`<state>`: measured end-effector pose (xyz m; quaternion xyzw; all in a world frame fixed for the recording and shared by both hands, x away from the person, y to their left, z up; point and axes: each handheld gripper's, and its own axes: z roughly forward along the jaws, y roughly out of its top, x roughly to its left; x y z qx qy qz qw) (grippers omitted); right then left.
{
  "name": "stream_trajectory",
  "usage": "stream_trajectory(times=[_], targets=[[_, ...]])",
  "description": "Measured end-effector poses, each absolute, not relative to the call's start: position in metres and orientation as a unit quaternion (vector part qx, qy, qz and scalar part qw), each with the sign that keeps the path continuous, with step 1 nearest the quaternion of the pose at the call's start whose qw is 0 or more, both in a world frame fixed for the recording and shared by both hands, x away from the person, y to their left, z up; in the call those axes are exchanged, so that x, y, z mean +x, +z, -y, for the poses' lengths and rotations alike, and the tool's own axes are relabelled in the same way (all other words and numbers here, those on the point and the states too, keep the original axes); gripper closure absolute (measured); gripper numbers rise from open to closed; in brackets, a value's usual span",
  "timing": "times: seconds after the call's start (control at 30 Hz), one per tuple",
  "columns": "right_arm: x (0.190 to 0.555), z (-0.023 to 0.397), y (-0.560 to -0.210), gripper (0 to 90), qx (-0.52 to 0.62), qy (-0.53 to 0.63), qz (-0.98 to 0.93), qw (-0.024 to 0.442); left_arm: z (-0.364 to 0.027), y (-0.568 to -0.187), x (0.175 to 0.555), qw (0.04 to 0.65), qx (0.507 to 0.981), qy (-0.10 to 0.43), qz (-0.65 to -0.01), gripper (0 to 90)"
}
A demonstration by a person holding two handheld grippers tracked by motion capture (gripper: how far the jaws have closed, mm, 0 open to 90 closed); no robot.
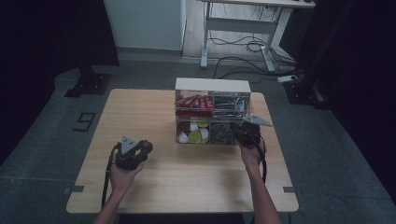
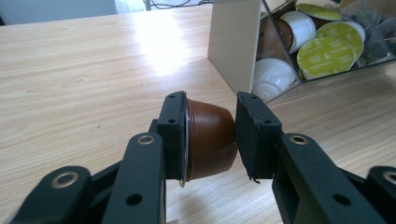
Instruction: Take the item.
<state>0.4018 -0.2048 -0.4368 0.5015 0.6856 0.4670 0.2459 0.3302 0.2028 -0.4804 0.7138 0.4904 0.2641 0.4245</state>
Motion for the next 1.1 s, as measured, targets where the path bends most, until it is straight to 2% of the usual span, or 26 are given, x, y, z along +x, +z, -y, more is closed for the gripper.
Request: stream_trajectory(times=[1.1], targets=[[0.402, 0.205, -0.438, 89.2, 0.503, 0.469, -0.683, 0.245, -0.233, -0.511, 0.319, 0.382, 0.724, 0.239, -0.522, 65.0]])
